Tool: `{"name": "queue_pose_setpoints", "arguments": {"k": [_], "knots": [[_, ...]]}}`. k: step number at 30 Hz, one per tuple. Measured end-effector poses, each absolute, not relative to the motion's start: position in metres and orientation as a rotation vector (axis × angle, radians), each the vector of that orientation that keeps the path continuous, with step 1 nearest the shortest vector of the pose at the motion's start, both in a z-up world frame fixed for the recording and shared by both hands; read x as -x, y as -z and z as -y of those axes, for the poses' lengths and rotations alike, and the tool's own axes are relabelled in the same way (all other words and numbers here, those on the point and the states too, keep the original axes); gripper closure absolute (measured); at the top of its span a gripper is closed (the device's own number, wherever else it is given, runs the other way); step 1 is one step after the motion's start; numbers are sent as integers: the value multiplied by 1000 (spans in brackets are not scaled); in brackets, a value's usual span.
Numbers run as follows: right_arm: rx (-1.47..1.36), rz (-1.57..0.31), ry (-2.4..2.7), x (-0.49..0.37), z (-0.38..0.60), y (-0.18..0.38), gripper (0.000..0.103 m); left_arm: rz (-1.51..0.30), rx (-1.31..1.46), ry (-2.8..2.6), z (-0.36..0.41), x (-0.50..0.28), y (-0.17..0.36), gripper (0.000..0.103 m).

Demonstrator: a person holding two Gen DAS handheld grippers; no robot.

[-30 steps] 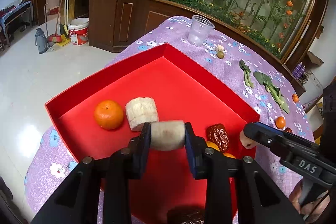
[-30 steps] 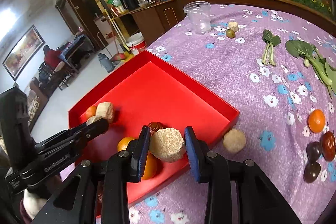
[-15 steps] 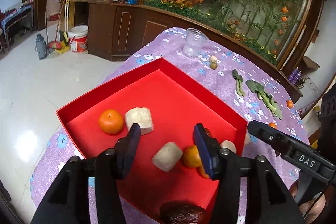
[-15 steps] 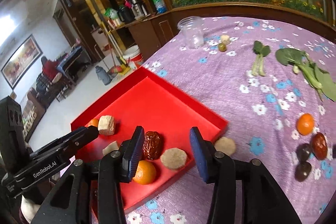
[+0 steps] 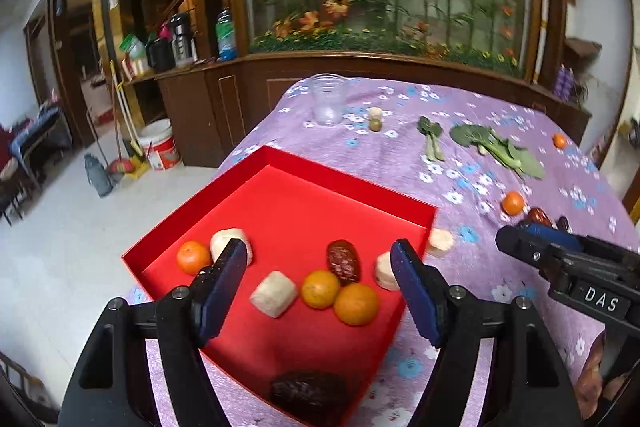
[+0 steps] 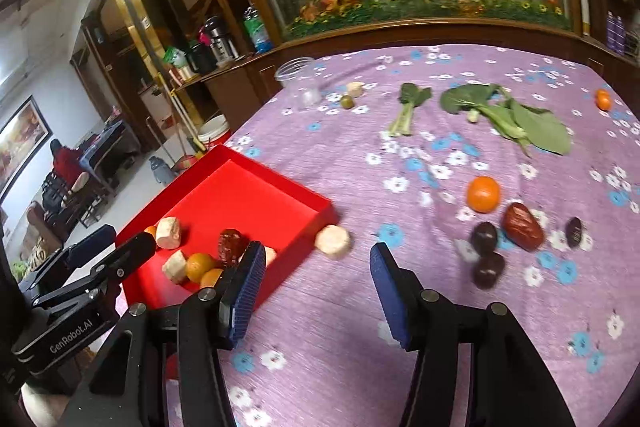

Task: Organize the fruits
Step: 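Move both open grippers back toward the oranges and dates on the cloth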

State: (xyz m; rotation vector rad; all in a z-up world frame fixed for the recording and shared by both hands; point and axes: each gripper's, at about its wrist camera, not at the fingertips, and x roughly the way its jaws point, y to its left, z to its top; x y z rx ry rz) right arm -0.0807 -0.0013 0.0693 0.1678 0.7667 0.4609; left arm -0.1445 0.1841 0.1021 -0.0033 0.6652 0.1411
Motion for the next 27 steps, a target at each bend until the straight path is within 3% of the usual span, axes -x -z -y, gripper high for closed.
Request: {"name": "queue_pose_setpoints", "arguments": {"k": [12,27], "knots": [[-243,-758,-428,86,48,-62,39,-718,-76,-68,-137,135,-97,29],[-306,-799,-197,67,166,-39,39,-818,46,100,-119,105,-70,29]]}}
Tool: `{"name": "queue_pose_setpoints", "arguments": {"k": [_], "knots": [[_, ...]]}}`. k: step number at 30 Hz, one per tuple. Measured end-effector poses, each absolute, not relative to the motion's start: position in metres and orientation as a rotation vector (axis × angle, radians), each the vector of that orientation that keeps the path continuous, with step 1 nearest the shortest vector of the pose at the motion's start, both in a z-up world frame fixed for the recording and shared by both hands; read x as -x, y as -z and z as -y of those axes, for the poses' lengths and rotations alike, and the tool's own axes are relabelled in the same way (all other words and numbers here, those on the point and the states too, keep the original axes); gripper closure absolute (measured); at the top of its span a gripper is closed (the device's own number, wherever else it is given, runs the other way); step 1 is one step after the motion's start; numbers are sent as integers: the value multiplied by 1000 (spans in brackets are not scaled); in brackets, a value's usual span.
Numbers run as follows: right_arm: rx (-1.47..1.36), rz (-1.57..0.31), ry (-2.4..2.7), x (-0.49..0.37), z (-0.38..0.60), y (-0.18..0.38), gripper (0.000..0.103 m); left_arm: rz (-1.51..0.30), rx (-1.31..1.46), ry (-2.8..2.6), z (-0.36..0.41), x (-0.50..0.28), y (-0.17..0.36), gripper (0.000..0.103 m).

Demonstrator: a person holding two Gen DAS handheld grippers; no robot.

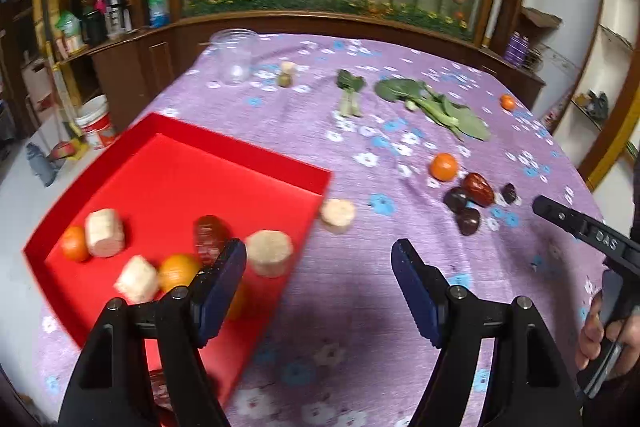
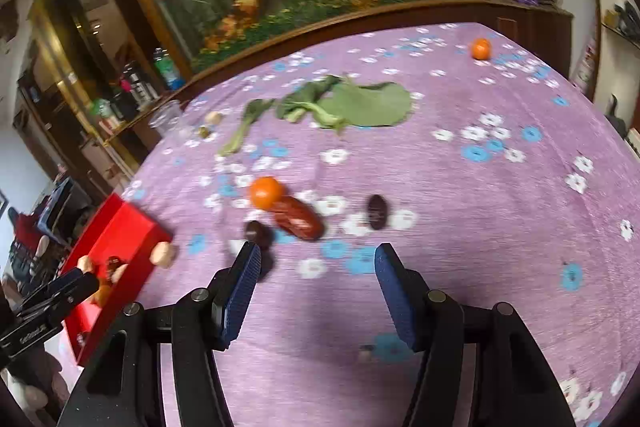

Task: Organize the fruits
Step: 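Move both open grippers back toward the oranges and dates on the cloth, then grasp a mandarin orange with the left gripper while the right grasps a red date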

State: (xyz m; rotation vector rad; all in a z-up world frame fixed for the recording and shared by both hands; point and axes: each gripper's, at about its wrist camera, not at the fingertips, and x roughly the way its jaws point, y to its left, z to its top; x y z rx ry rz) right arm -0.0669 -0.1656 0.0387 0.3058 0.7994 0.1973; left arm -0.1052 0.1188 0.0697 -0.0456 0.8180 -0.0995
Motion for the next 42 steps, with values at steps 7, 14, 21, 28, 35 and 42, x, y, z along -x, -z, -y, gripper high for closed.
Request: {"name": "queue_pose_setpoints", "arguments": {"k": [7,14,21,28,35,42], "knots": [[-220,-815,-210,49,155,-33,39,-835,14,202,-93,100,-63,29],[-27,-839,-281,17,115,-24,42,-862,108,280,-87,62,-70,29],[5,-853,-296,-1,110,-14,52,-903,171,365,-64,0,-69,29],[-65,-894,-348,-6,119,-9,66,-983,168,424,-28,-45,-45,29],[-136,-903,-321,0,138,-9,66,-1042,94,463,-1,-62,-21,53],[-148,-896,-302,5,141,-9,66,-1000,5,450,12,-53,-18,71]]}}
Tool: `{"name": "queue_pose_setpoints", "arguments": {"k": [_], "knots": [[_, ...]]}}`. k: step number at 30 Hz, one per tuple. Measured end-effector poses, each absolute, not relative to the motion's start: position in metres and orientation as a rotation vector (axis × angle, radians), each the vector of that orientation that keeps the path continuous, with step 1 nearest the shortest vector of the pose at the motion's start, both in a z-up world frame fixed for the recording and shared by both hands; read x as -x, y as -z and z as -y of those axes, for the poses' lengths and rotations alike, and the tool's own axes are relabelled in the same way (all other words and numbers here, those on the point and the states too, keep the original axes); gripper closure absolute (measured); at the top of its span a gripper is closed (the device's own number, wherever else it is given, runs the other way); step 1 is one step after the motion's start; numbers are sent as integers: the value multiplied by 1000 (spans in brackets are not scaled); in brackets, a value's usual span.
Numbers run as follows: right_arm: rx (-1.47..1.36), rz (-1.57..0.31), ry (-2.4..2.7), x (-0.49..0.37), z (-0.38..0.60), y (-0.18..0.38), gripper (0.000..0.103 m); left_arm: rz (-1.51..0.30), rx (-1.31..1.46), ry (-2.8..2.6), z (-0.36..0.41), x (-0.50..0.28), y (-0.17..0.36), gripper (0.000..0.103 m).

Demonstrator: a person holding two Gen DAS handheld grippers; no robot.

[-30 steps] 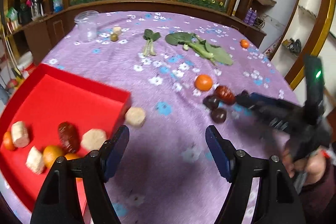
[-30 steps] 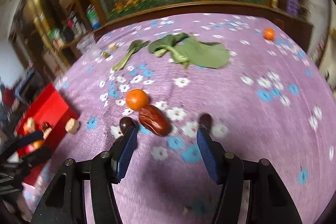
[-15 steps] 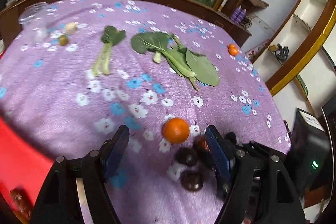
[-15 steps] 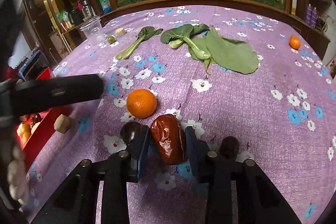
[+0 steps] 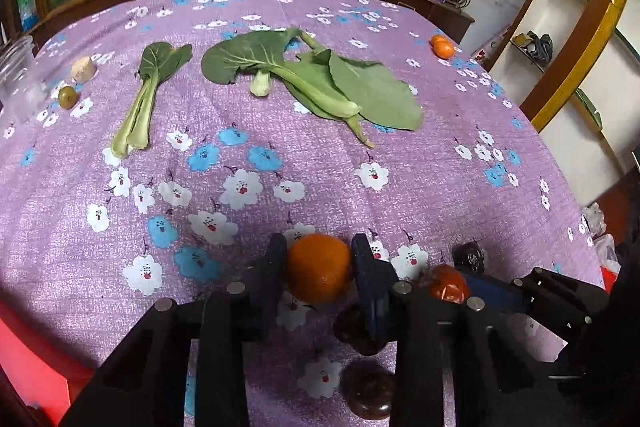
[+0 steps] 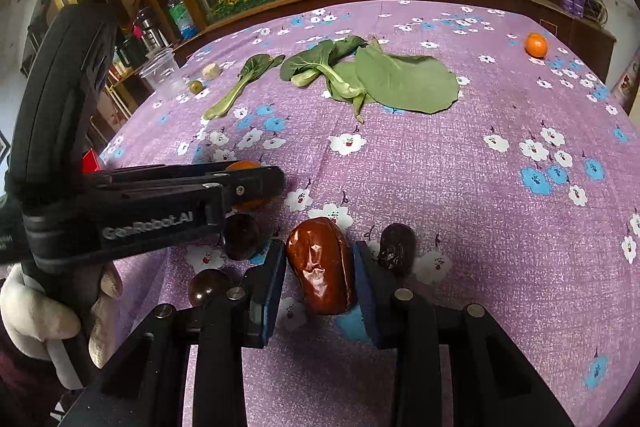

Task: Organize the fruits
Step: 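Grasp a mandarin orange with the left gripper while the right grasps a red date, then carry the orange and date over the red tray and open both grippers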

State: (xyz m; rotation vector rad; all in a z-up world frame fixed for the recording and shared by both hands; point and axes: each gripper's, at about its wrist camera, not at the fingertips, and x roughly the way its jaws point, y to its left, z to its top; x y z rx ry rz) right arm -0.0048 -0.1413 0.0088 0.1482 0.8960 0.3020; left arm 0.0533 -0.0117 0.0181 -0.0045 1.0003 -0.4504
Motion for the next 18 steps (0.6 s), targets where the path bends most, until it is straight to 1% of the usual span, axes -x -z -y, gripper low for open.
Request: {"name": "queue_pose_setpoints", "arguments": {"k": [7,18], "knots": [[-170,-882,-301,4,144,-9,67,-959,39,408,-9,-33,-30,72],[-201,-831,-302,11,144,-17,67,-810,80,279,-61,36,-77,72]]}}
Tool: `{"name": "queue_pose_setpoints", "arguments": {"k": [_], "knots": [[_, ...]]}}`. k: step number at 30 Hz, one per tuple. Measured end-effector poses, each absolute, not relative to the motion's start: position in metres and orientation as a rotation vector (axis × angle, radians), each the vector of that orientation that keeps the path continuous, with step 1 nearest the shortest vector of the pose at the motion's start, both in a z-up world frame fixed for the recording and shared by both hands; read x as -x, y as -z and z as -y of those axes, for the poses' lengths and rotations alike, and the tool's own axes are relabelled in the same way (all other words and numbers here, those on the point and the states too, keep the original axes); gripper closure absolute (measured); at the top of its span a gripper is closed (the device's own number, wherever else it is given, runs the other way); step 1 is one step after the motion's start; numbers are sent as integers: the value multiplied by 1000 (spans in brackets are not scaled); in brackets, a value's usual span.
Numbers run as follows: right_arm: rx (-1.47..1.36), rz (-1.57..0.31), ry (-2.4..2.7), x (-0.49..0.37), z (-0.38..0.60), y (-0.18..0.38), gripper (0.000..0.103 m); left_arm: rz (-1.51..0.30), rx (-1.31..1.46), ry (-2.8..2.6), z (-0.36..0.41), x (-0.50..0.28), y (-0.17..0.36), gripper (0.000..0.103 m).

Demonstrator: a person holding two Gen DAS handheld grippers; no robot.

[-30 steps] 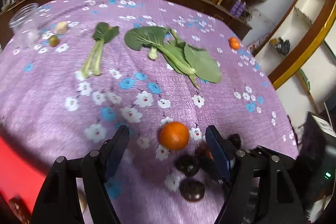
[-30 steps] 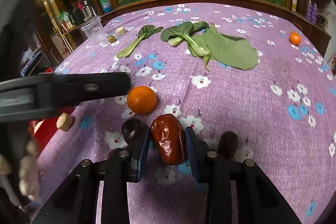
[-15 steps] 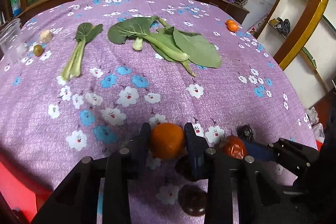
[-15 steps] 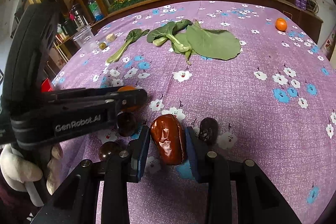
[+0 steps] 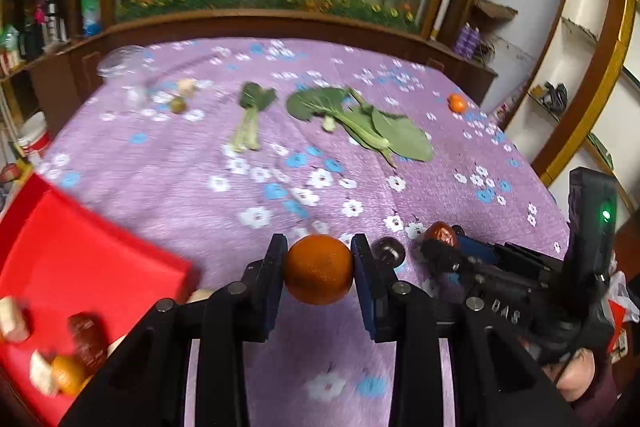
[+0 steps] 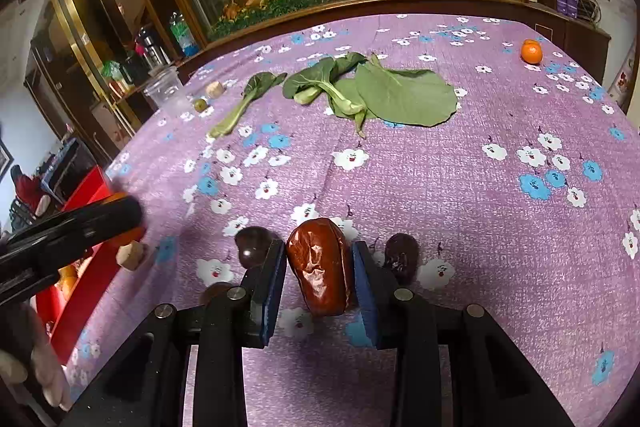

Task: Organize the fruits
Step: 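Carry the orange and date over the red tray and open both grippers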

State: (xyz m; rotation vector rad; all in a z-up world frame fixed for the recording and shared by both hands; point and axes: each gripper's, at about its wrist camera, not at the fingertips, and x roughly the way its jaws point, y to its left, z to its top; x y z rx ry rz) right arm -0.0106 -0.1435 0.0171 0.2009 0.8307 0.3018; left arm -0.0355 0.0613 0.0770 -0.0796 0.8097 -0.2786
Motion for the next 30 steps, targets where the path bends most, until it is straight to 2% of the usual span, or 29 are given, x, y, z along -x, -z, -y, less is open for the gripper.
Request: {"name": "queue_pose_setpoints", "arguments": {"k": [15,30], "knots": [[-170,-798,-440,56,74,-66,67,-734,209,14,-174,89,-93,71],[-36,-835,-600,63,-39,-73,66,-702,218,-138,-236,109,-87,71]]}}
